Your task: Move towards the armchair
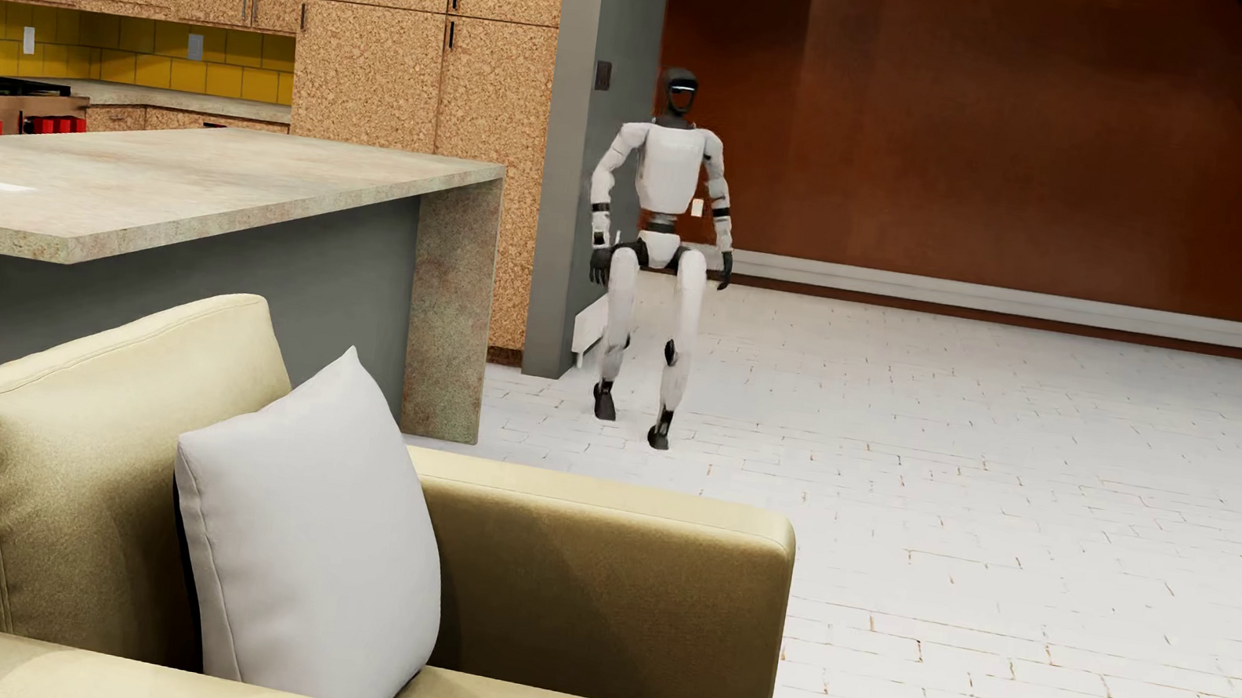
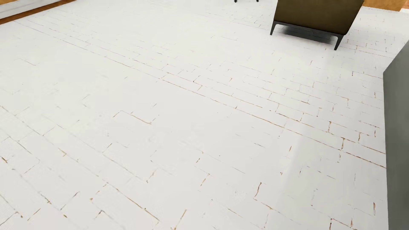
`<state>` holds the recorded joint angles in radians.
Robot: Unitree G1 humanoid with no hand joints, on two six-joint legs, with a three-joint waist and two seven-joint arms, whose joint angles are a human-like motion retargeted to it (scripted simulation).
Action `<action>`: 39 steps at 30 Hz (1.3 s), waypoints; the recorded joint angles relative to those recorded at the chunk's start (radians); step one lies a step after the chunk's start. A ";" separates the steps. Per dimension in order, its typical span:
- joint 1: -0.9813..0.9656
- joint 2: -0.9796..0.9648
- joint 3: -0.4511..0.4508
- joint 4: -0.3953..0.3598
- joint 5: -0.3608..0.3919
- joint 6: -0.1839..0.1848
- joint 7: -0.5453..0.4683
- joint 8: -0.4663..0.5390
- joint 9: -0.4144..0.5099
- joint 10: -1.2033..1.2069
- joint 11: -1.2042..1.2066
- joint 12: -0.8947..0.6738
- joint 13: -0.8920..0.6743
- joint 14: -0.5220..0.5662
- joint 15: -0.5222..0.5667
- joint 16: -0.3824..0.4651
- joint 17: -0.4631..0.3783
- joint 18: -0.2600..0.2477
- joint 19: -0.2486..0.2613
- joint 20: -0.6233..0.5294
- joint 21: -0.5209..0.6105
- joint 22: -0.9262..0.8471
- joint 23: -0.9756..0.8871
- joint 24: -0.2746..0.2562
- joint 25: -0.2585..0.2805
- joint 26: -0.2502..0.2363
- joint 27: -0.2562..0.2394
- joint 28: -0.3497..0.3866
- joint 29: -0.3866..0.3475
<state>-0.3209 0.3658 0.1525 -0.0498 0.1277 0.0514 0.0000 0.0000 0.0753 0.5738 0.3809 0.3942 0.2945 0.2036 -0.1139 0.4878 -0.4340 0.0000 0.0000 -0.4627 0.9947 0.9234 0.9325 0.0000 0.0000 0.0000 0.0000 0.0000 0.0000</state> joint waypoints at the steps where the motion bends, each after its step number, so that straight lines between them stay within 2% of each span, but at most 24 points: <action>1: 0.017 -0.004 0.007 0.001 -0.012 -0.023 0.000 0.000 -0.010 0.026 0.025 -0.006 0.043 -0.051 0.071 0.007 0.009 0.000 0.000 -0.003 0.073 0.017 0.035 0.000 0.000 0.000 0.000 0.000 0.000; 3: 0.108 -0.155 0.019 0.022 -0.040 -0.063 0.000 0.000 -0.014 0.031 0.266 -0.011 0.093 -0.169 0.262 0.008 -0.004 0.000 0.000 -0.047 0.158 0.040 0.043 0.000 0.000 0.000 0.000 0.000 0.000; 5: 0.145 -0.452 -0.031 0.045 -0.027 -0.080 0.000 0.000 -0.048 0.013 0.638 -0.028 0.082 -0.246 0.390 -0.008 -0.026 0.000 0.000 -0.085 0.085 0.044 0.017 0.000 0.000 0.000 0.000 0.000 0.000; 7: 0.236 -0.655 -0.115 0.069 0.004 -0.047 0.000 0.000 -0.055 -0.034 0.842 -0.049 0.070 -0.278 0.250 -0.034 -0.038 0.000 0.000 -0.106 -0.079 0.028 -0.031 0.000 0.000 0.000 0.000 0.000 0.000; 9: 0.365 -0.756 -0.170 0.071 0.035 -0.012 0.000 0.000 -0.041 -0.088 0.717 -0.057 0.082 -0.298 0.301 -0.052 -0.032 0.000 0.000 -0.069 -0.266 -0.007 -0.110 0.000 0.000 0.000 0.000 0.000 0.000; 11: 0.459 -0.769 -0.229 0.065 0.057 0.002 0.000 0.000 -0.013 -0.105 0.382 -0.067 0.076 -0.318 0.411 -0.048 -0.003 0.000 0.000 -0.012 -0.354 -0.039 -0.169 0.000 0.000 0.000 0.000 0.000 0.000; 12: 0.513 -0.745 -0.247 0.057 0.058 0.001 0.000 0.000 0.004 -0.110 0.212 -0.074 0.076 -0.326 0.407 -0.042 0.009 0.000 0.000 0.004 -0.364 -0.048 -0.188 0.000 0.000 0.000 0.000 0.000 0.000; 14: 0.596 -0.720 -0.262 0.023 0.023 -0.007 0.000 0.000 0.016 -0.117 0.029 -0.076 0.088 -0.341 0.161 -0.032 0.013 0.000 0.000 0.030 -0.350 -0.065 -0.208 0.000 0.000 0.000 0.000 0.000 0.000; 15: 0.627 -0.743 -0.258 0.015 0.015 -0.002 0.000 0.000 0.013 -0.114 0.033 -0.068 0.090 -0.346 0.133 -0.031 0.012 0.000 0.000 0.043 -0.328 -0.076 -0.193 0.000 0.000 0.000 0.000 0.000 0.000; 17: 0.666 -0.786 -0.268 0.049 0.034 0.032 0.000 0.000 -0.009 -0.086 0.077 -0.020 0.085 -0.318 0.385 -0.040 0.011 0.000 0.000 0.077 -0.252 -0.089 -0.110 0.000 0.000 0.000 0.000 0.000 0.000; 18: 0.664 -0.800 -0.269 0.083 0.050 0.059 0.000 0.000 -0.032 -0.050 0.114 0.017 0.091 -0.256 0.439 -0.049 0.007 0.000 0.000 0.078 -0.203 -0.084 -0.060 0.000 0.000 0.000 0.000 0.000 0.000; 20: 0.554 -0.725 -0.229 0.172 0.070 0.108 0.000 0.000 -0.064 0.188 0.136 0.067 0.114 0.005 0.354 -0.068 -0.013 0.000 0.000 0.014 -0.078 -0.030 0.024 0.000 0.000 0.000 0.000 0.000 0.000; 21: 0.378 -0.716 -0.183 0.235 0.109 0.138 0.000 0.000 -0.101 0.387 0.117 0.062 0.092 0.102 0.310 -0.068 -0.022 0.000 0.000 -0.036 0.012 -0.005 0.049 0.000 0.000 0.000 0.000 0.000 0.000; 22: 0.248 -0.670 -0.134 0.242 0.121 0.137 0.000 0.000 -0.108 0.550 0.101 0.062 0.063 0.049 0.259 -0.069 -0.031 0.000 0.000 -0.074 0.081 0.021 0.060 0.000 0.000 0.000 0.000 0.000 0.000; 24: 0.128 -0.471 -0.064 0.246 0.112 0.103 0.000 0.000 -0.058 0.708 0.054 0.084 -0.013 -0.169 0.093 -0.066 -0.043 0.000 0.000 -0.155 0.150 0.059 0.062 0.000 0.000 0.000 0.000 0.000 0.000; 25: 0.093 -0.362 -0.045 0.232 0.095 0.083 0.000 0.000 -0.031 0.685 0.036 0.100 -0.038 -0.251 -0.003 -0.066 -0.050 0.000 0.000 -0.204 0.089 0.077 0.044 0.000 0.000 0.000 0.000 0.000 0.000; 27: 0.040 -0.207 -0.006 0.172 0.045 0.040 0.000 0.000 0.011 0.473 0.033 0.106 -0.058 -0.321 -0.116 -0.076 -0.065 0.000 0.000 -0.294 -0.157 0.122 -0.051 0.000 0.000 0.000 0.000 0.000 0.000; 29: 0.019 -0.127 0.013 0.142 0.030 0.023 0.000 0.000 0.030 0.150 0.026 0.098 -0.095 -0.177 -0.134 -0.085 -0.070 0.000 0.000 -0.310 -0.361 0.115 -0.173 0.000 0.000 0.000 0.000 0.000 0.000; 31: 0.038 -0.051 0.016 0.129 0.020 0.018 0.000 0.000 0.038 -0.101 0.023 0.098 -0.127 -0.042 -0.131 -0.090 -0.076 0.000 0.000 -0.255 -0.456 0.072 -0.278 0.000 0.000 0.000 0.000 0.000 0.000; 34: 0.018 0.058 0.016 0.116 -0.021 -0.007 0.000 0.000 0.036 -0.016 0.009 0.060 -0.101 -0.045 -0.048 -0.069 -0.066 0.000 0.000 -0.186 -0.466 0.043 -0.346 0.000 0.000 0.000 0.000 0.000 0.000; 36: 0.059 0.043 0.031 0.088 -0.074 -0.048 0.000 0.000 0.018 0.058 0.080 0.020 -0.055 -0.096 0.186 -0.047 -0.025 0.000 0.000 -0.138 -0.376 0.072 -0.244 0.000 0.000 0.000 0.000 0.000 0.000; 37: 0.105 -0.063 0.037 0.077 -0.090 -0.061 0.000 0.000 0.009 0.048 0.228 -0.003 -0.052 -0.144 0.336 -0.041 -0.004 0.000 0.000 -0.097 -0.281 0.081 -0.168 0.000 0.000 0.000 0.000 0.000 0.000; 38: 0.126 -0.223 0.023 0.068 -0.089 -0.070 0.000 0.000 -0.011 0.032 0.430 -0.026 -0.057 -0.181 0.416 -0.038 0.004 0.000 0.000 -0.054 -0.184 0.073 -0.112 0.000 0.000 0.000 0.000 0.000 0.000; 39: 0.160 -0.362 -0.021 0.055 -0.082 -0.072 0.000 0.000 -0.015 0.008 0.610 -0.045 -0.047 -0.204 0.428 -0.031 0.002 0.000 0.000 -0.025 -0.117 0.047 -0.086 0.000 0.000 0.000 0.000 0.000 0.000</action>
<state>-0.1608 0.0036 0.1315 0.0047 0.0457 -0.0210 0.0000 0.0000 0.0602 0.5820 0.9914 0.3497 0.2476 -0.0007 0.3140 0.4567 -0.4317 0.0000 0.0000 -0.4878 0.8781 0.9708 0.8466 0.0000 0.0000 0.0000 0.0000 0.0000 0.0000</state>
